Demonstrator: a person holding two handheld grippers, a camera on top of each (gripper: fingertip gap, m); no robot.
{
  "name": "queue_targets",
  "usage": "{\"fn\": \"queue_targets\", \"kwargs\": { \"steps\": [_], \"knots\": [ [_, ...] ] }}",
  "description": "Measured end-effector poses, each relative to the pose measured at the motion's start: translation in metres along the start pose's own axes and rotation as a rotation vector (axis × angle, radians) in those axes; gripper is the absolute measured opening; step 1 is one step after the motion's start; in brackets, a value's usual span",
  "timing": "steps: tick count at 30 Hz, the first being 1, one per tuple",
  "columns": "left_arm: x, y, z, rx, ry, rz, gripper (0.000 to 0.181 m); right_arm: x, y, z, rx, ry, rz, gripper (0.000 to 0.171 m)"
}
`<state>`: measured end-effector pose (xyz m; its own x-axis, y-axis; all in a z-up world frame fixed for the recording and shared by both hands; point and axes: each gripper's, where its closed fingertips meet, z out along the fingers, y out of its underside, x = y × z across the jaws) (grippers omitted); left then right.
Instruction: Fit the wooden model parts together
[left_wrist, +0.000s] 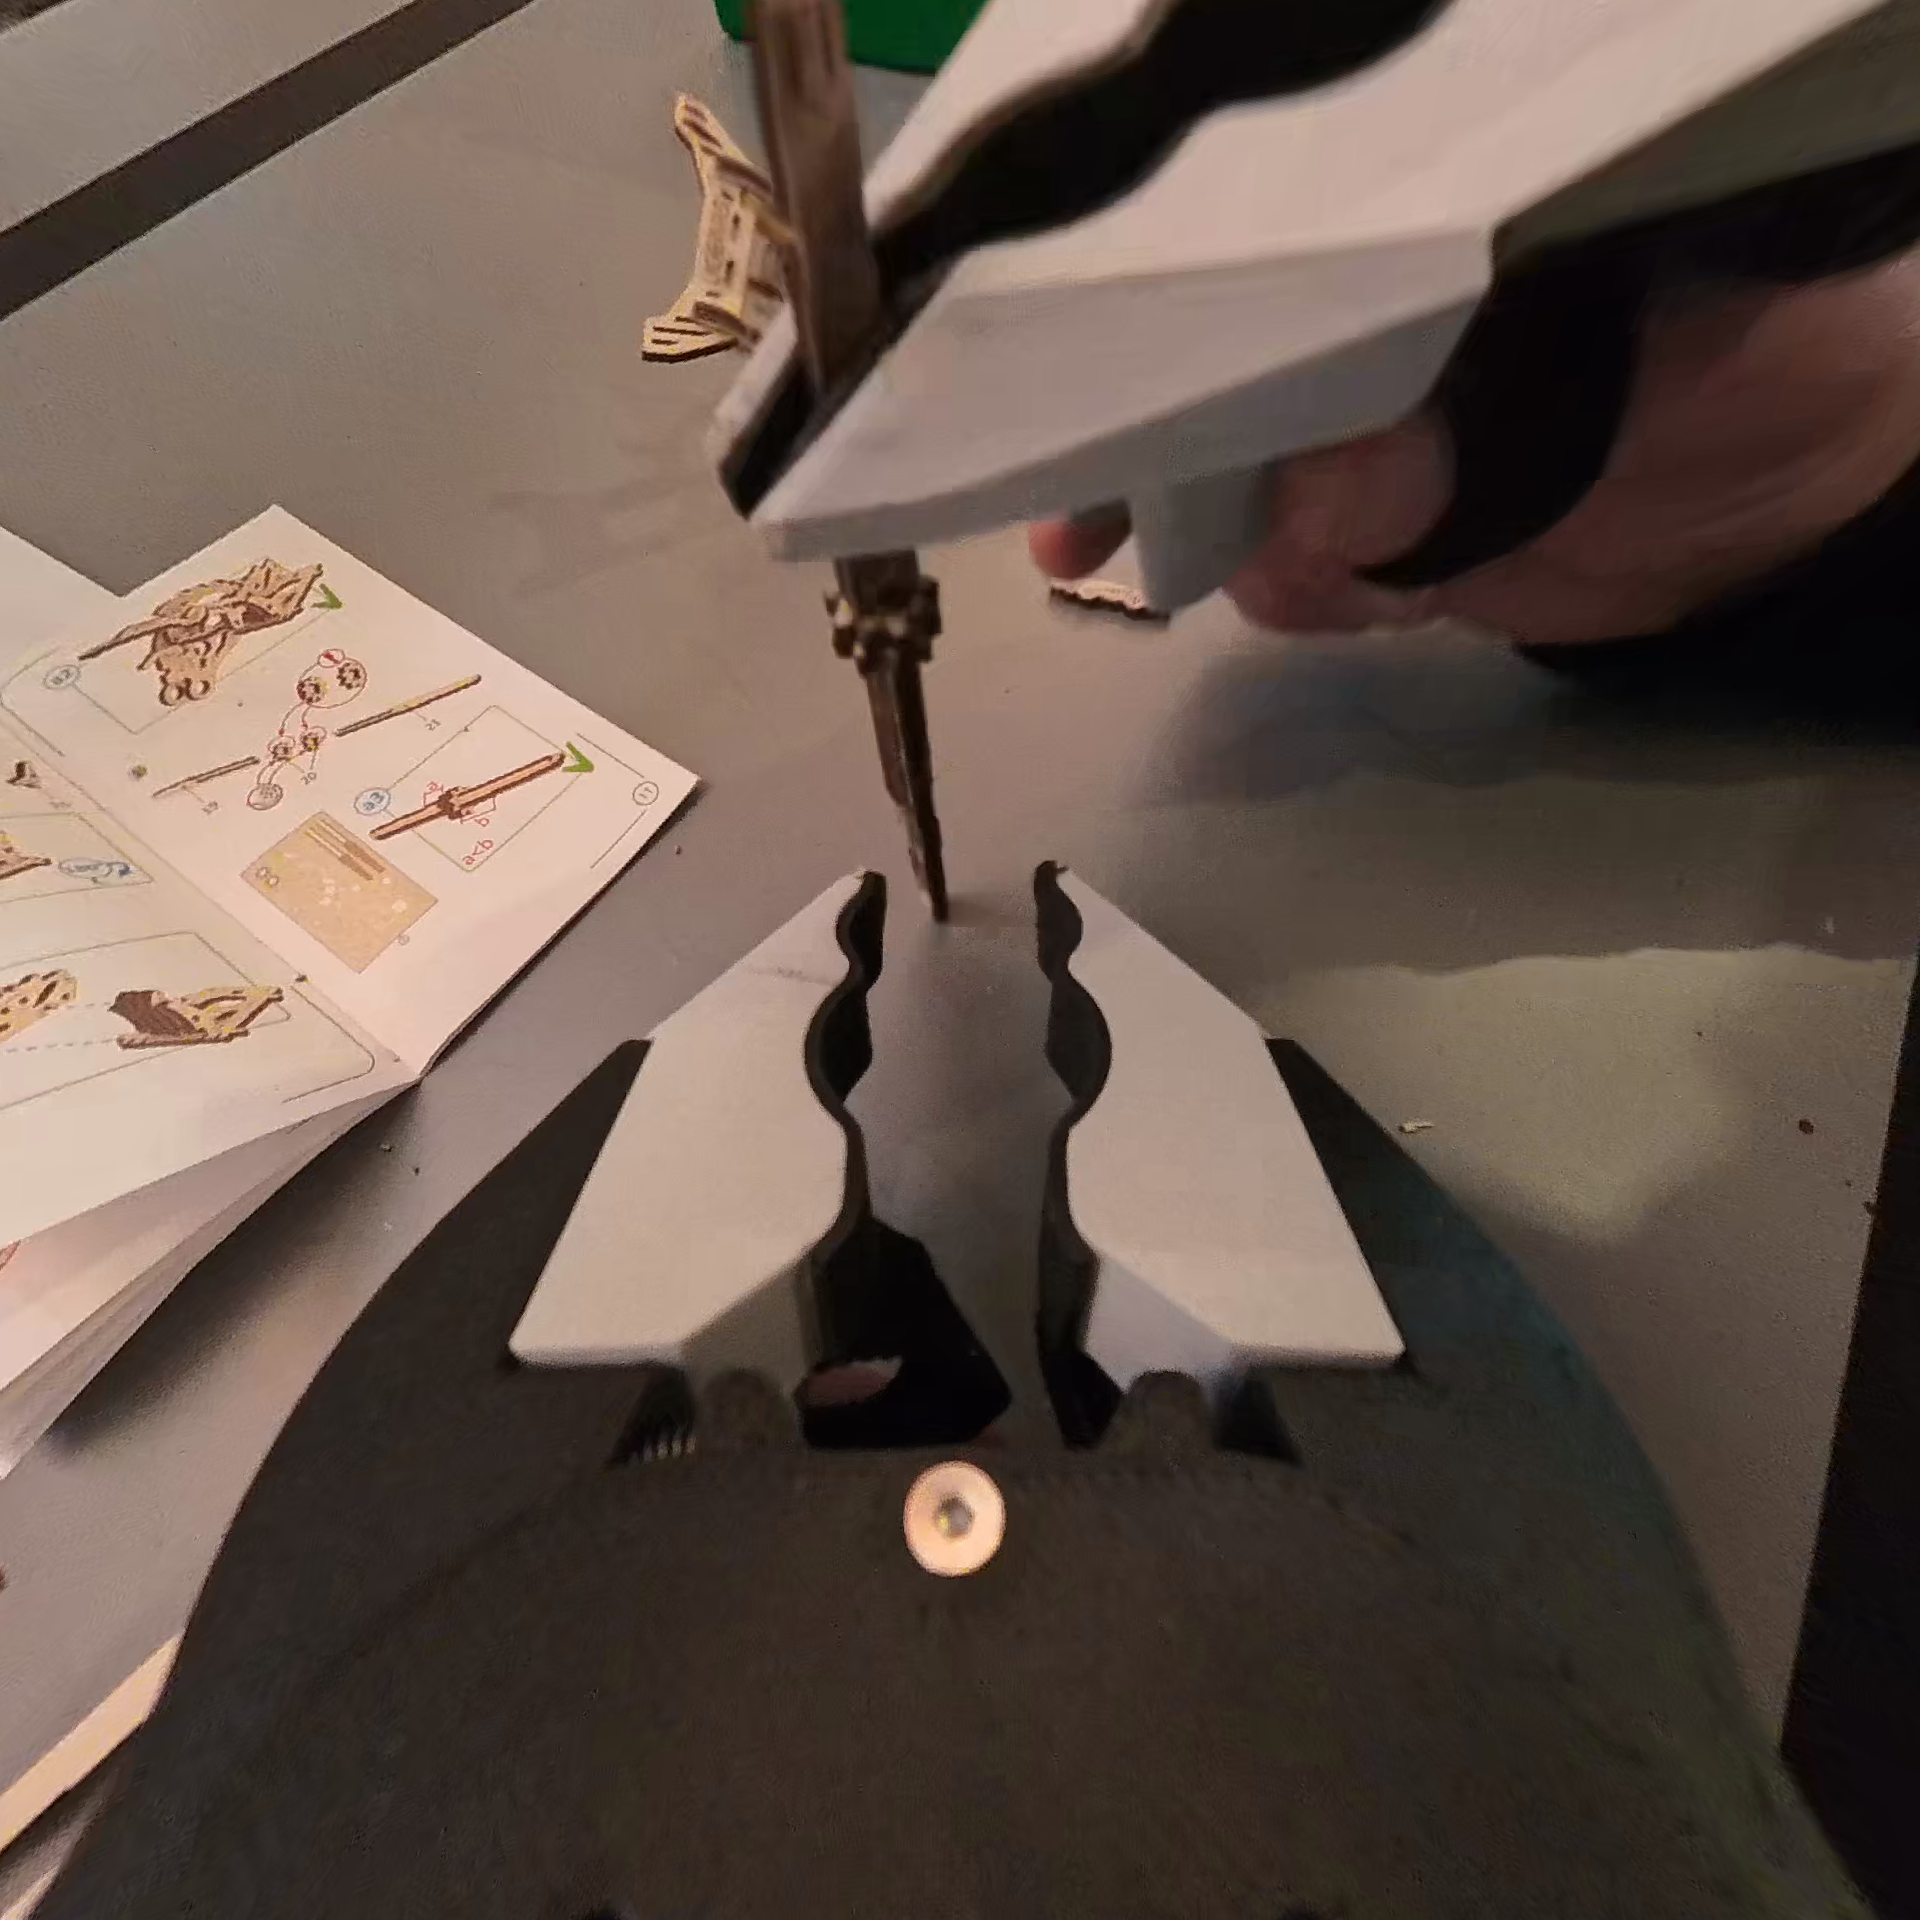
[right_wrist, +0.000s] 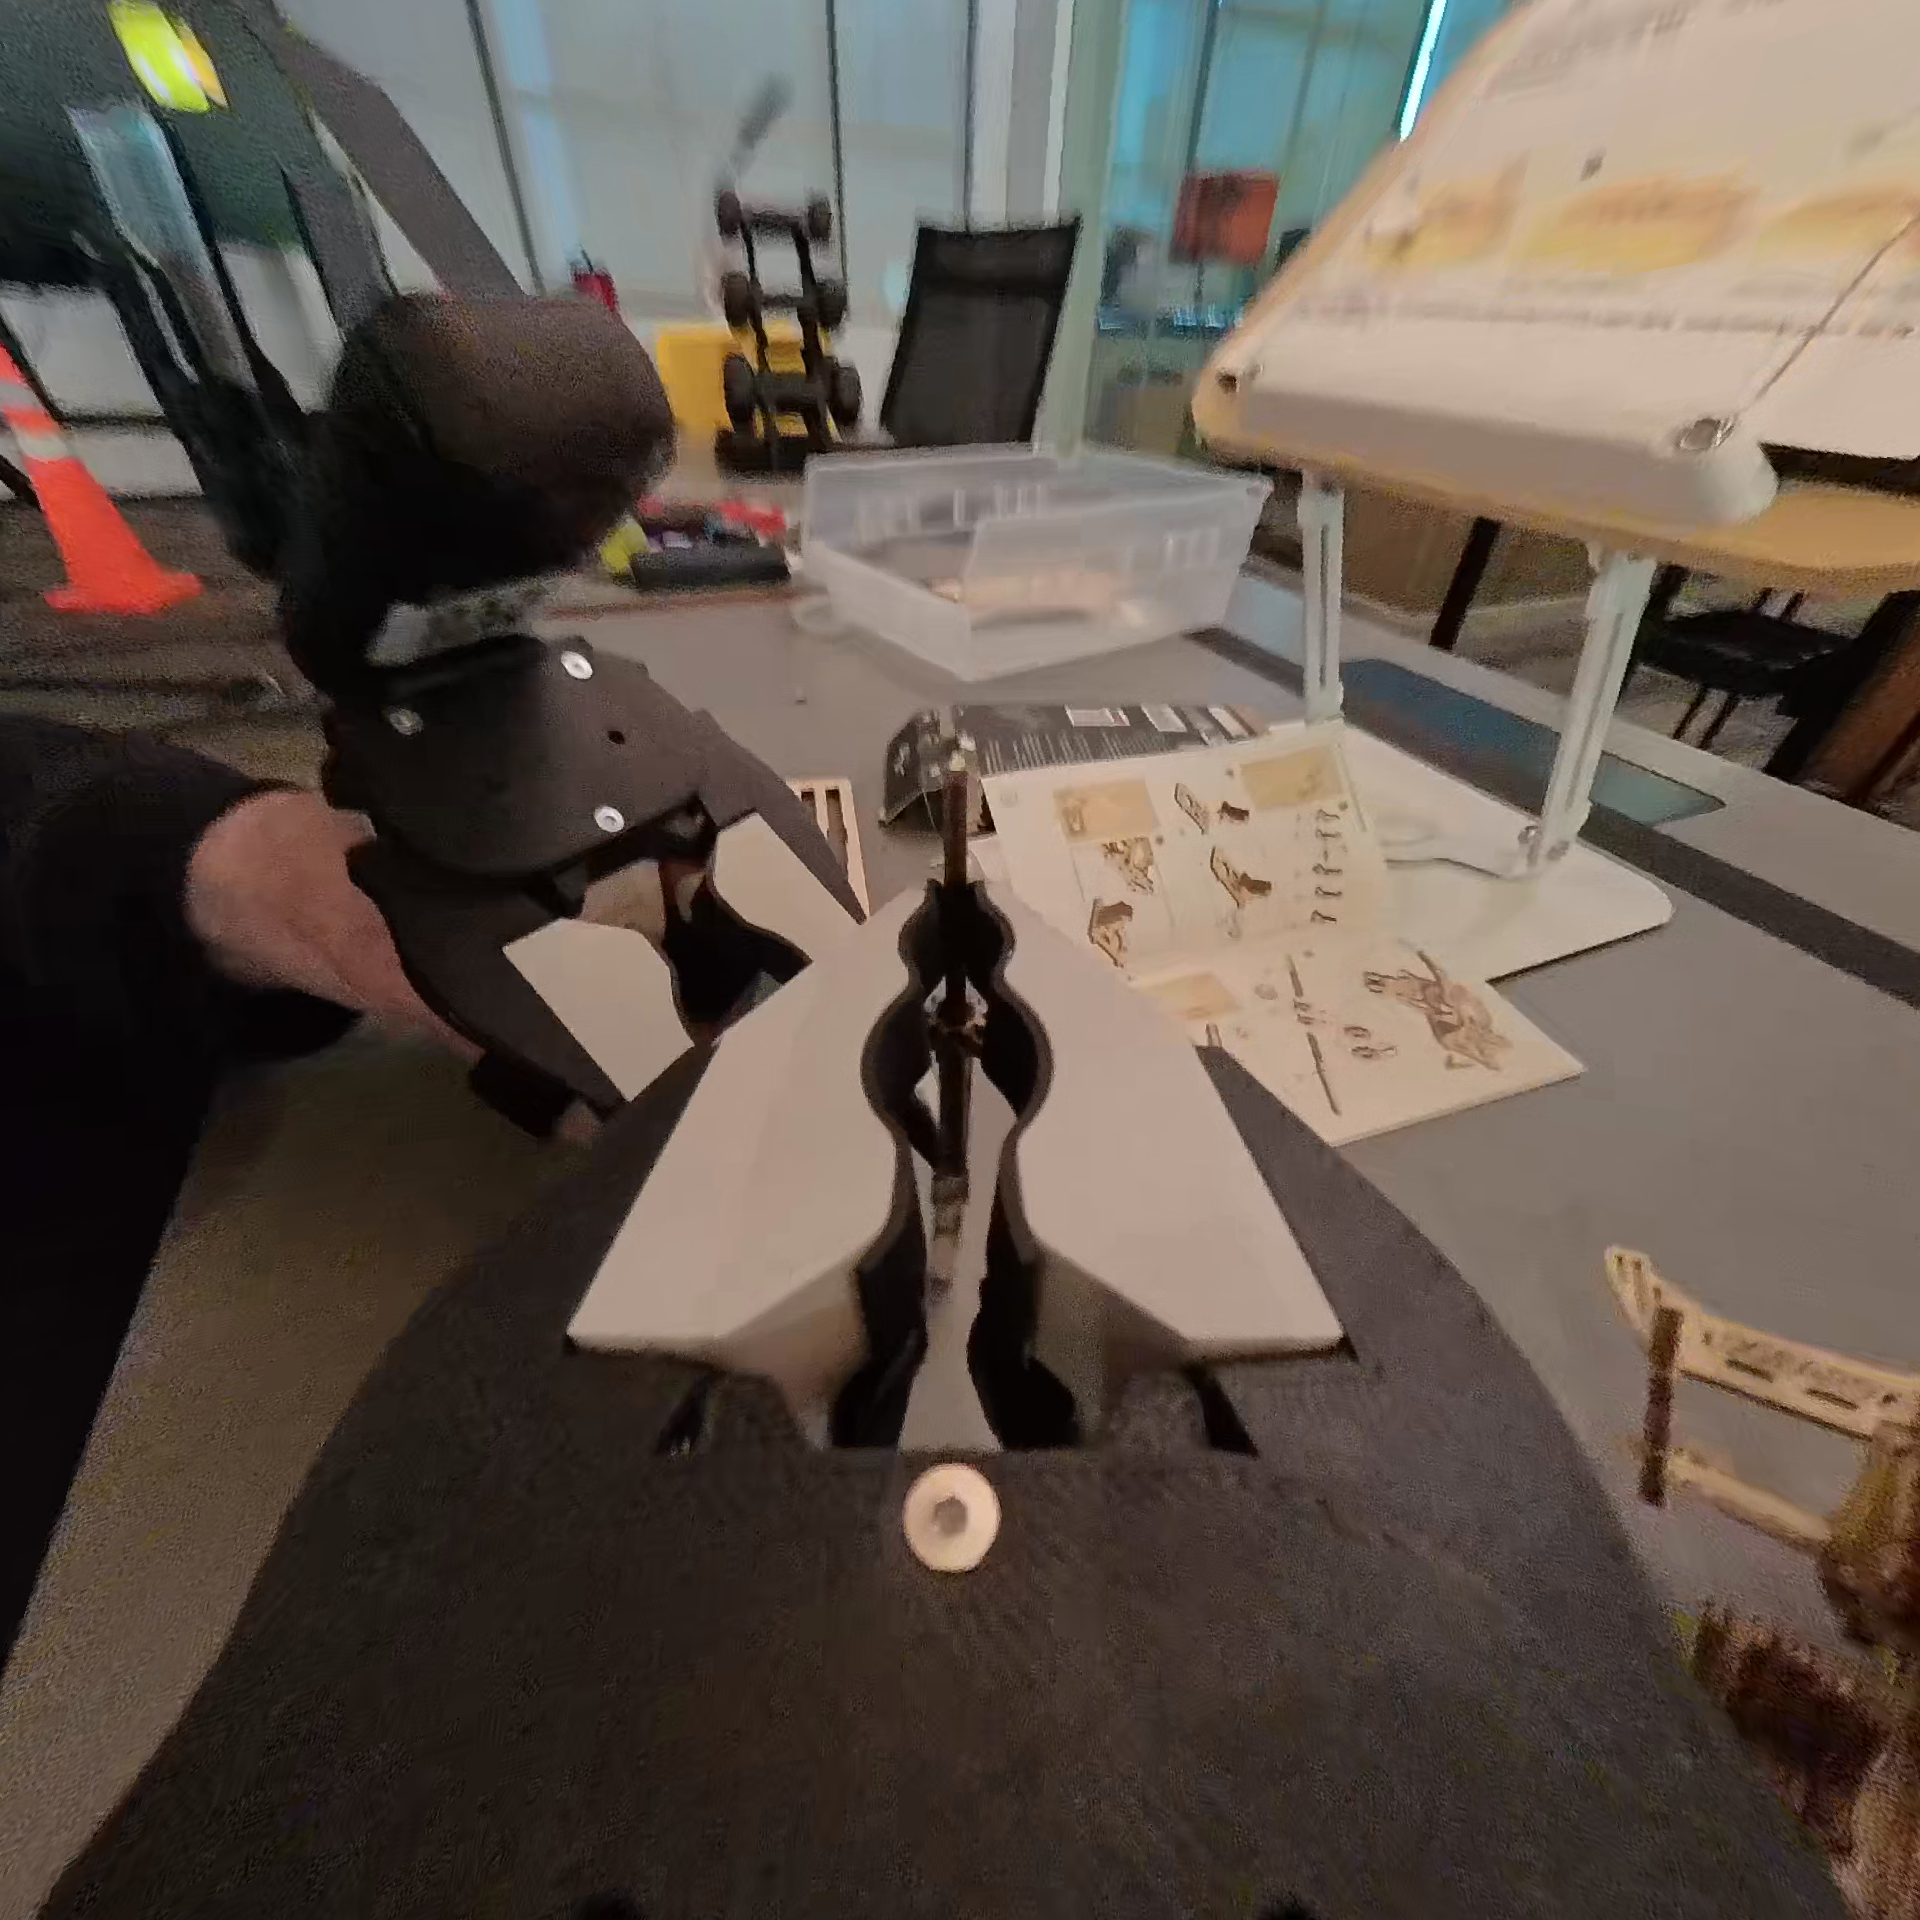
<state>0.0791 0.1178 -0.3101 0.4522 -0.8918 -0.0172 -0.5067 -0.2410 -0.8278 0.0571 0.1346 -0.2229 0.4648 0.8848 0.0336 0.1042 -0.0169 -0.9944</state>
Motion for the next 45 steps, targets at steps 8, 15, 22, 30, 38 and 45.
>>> {"fn": "queue_targets", "kwargs": {
  "steps": [8,15,22,30,38,45],
  "knots": [
    [0.001,0.000,-0.001,0.004,-0.001,0.014,0.029,0.000,-0.010,-0.004,0.004,0.009,0.010,0.000],
    [0.001,-0.001,-0.001,0.010,-0.005,0.019,0.030,0.000,-0.023,-0.009,0.045,0.006,0.019,0.000],
    [0.002,-0.011,0.006,0.031,-0.057,0.069,0.007,0.005,-0.012,-0.004,0.068,-0.050,0.230,0.000],
    [0.014,-0.011,0.001,0.050,0.125,0.030,0.001,-0.011,-0.013,-0.006,-0.043,-0.302,0.224,0.018],
    [0.019,-0.010,0.001,0.021,0.190,0.043,0.002,-0.013,-0.013,-0.010,-0.054,-0.328,0.142,0.004],
    [0.008,-0.010,0.000,0.021,0.105,0.040,0.032,-0.002,-0.026,-0.011,0.019,-0.136,-0.065,0.003]
  ]
}}
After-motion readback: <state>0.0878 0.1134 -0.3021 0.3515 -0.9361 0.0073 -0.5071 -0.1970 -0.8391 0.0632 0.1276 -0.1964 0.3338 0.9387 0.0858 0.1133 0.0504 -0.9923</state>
